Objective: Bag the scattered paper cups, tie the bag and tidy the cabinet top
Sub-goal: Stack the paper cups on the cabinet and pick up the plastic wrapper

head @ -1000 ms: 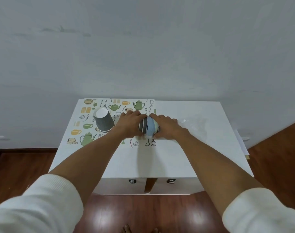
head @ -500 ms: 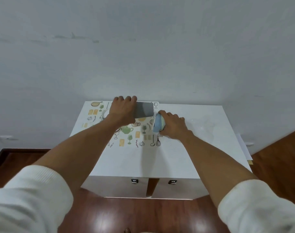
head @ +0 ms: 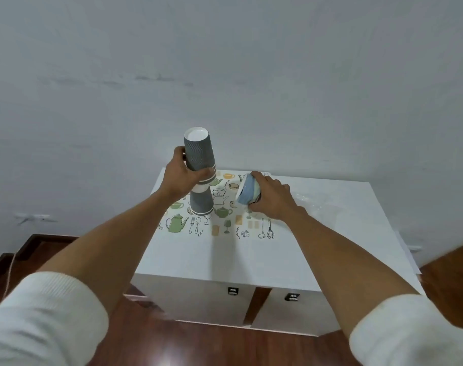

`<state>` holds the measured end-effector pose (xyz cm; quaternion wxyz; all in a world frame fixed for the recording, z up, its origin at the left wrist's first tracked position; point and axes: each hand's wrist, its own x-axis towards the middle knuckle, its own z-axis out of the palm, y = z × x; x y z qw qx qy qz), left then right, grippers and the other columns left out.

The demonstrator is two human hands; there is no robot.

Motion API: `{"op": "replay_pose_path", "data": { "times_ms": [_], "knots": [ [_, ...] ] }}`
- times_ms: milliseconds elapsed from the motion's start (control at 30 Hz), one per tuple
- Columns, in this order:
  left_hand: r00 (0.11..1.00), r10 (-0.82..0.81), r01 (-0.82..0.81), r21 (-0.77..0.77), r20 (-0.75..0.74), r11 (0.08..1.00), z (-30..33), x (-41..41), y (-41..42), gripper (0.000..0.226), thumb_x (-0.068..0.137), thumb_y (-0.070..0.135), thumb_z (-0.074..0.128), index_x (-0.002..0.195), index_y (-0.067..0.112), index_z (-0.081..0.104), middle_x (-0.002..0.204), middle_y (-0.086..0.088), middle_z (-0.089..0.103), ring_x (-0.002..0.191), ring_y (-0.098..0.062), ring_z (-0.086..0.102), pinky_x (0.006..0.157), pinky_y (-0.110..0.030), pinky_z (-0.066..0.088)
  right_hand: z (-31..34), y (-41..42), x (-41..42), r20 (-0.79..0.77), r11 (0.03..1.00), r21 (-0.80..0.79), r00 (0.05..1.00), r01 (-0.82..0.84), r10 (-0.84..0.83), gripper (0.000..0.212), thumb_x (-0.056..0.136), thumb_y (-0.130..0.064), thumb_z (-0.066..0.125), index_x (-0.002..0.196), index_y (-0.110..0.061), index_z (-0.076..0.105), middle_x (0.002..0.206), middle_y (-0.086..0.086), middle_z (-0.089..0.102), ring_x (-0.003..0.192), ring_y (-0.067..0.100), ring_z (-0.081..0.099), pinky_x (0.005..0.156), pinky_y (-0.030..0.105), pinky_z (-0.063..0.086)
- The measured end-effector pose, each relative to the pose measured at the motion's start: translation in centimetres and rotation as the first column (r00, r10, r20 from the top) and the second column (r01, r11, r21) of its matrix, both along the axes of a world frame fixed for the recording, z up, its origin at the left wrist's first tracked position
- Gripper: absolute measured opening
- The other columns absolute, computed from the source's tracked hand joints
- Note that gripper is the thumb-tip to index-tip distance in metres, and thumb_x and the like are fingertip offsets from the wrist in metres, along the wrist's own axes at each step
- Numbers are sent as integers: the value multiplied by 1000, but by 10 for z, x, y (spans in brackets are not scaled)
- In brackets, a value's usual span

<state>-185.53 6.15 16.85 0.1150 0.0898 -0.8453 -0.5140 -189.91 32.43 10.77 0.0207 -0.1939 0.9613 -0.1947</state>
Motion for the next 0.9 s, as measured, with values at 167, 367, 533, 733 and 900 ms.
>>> {"op": "replay_pose_path", "data": {
  "times_ms": [167,367,533,733,900],
  "knots": [
    [997,-63,62,16,43,998,-17,3,-16,83,70,38,91,136,18,43,121,5,62,102,-15,64,68,-17,48,-4,-21,6,7,998,10,998,56,-56,91,71,-43,78,147,-33,29,122,3,57,115,31,53,93,46,37],
    [984,-132,131,15,121,991,-49,1,-32,81,72,31,91,135,18,42,120,5,59,104,-15,60,69,-15,44,-17,-43,17,43,994,25,993,106,-107,92,70,-43,77,147,-35,27,115,2,59,109,31,55,90,46,40],
    [963,-164,169,-6,214,986,-73,1,-37,82,74,28,89,137,14,39,118,6,56,105,-17,56,72,-20,44,-27,-50,23,82,991,39,988,128,-131,98,66,-45,80,146,-36,25,122,2,59,114,30,55,92,46,38],
    [953,-178,184,0,244,983,-85,2,-39,87,74,29,89,141,14,37,125,3,53,112,-18,54,85,-28,44,-31,-56,28,84,991,59,988,124,-129,97,70,-46,80,150,-32,27,123,4,59,117,32,54,95,46,38],
    [982,16,-81,-341,-190,937,-87,28,-37,63,72,40,79,115,13,41,113,-5,45,99,-25,50,84,-38,44,-38,-59,31,160,993,59,981,98,-107,114,67,-48,84,156,-28,16,125,7,59,115,34,57,97,47,44]
  ]
}}
